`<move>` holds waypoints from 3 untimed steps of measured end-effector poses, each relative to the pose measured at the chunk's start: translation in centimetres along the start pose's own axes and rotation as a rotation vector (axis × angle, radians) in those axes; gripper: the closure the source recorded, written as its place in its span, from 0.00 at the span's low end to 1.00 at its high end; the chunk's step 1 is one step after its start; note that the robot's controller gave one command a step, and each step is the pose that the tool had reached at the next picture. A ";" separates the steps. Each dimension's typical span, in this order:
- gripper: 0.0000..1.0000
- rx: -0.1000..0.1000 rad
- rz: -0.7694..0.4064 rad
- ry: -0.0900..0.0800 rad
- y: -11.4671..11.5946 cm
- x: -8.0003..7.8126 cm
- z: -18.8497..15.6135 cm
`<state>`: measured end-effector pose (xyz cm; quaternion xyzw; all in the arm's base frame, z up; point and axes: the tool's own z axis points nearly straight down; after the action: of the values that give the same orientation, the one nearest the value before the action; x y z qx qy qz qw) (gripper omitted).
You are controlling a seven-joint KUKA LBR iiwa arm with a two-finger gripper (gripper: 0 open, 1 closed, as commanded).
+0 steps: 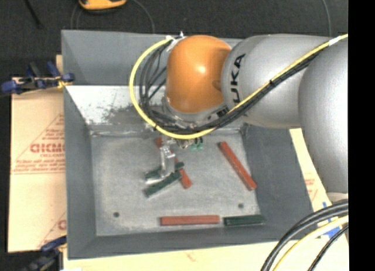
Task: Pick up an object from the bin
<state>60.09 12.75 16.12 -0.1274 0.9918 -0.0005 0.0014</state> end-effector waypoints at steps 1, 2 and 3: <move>0.00 0.000 -0.105 0.000 -1.3 -0.3 1.5; 0.00 0.000 -0.239 -0.004 -2.9 0.7 8.4; 1.00 0.001 -0.270 -0.013 -3.0 1.3 8.6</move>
Offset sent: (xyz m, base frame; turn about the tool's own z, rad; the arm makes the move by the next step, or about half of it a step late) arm -0.0031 -0.0317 -0.0912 -0.2435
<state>59.61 9.49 7.56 -0.2598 0.9656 -0.0005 0.0081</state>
